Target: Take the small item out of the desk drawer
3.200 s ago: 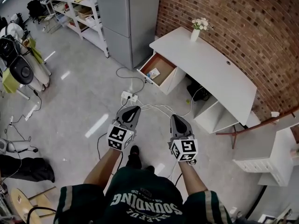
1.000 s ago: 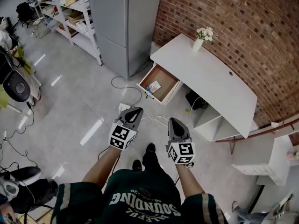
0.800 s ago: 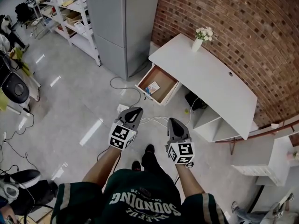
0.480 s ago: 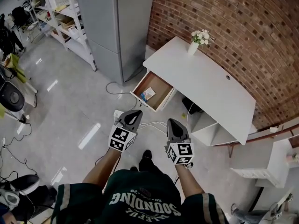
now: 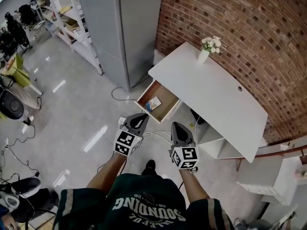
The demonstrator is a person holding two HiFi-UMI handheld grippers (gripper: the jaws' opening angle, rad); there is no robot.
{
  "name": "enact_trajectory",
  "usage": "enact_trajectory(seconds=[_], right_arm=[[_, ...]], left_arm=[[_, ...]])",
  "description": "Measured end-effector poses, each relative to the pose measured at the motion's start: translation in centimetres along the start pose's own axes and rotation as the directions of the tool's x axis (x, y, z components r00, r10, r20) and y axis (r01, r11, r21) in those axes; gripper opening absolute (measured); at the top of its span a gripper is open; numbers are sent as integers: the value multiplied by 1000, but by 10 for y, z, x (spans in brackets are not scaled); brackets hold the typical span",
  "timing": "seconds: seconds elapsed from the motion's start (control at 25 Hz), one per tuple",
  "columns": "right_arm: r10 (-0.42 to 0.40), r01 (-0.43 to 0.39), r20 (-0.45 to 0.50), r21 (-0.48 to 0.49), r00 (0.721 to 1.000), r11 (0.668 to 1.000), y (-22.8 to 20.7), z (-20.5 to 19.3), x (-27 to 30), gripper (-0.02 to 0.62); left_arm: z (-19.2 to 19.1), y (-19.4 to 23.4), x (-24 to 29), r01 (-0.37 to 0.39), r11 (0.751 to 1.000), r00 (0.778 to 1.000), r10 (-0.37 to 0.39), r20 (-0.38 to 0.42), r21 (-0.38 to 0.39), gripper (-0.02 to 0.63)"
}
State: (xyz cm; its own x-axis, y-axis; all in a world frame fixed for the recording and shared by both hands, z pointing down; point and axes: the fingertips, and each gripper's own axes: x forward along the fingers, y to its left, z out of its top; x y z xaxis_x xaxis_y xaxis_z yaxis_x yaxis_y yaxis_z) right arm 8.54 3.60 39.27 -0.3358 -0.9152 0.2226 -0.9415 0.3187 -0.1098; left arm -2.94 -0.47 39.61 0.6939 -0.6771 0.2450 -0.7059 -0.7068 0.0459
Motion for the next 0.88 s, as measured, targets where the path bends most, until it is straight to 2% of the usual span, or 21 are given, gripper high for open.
enact_trajectory(seconds=[0.36,0.68,0.88], right_arm=[[77,-77,2,-8,997,997,-24,10,33,25],[127,-127,2,-3,992,992,-21,13,57,25],[127,-127,2,-12,992,992,-14,13,66,25]], left_arm=[[7,12,32,-67,998,998,67,-13,-7,15],[10,33,37,-114,993,993,114,-20,-2,16],[8,47,40,-112,994,994,111,-18,0,16]])
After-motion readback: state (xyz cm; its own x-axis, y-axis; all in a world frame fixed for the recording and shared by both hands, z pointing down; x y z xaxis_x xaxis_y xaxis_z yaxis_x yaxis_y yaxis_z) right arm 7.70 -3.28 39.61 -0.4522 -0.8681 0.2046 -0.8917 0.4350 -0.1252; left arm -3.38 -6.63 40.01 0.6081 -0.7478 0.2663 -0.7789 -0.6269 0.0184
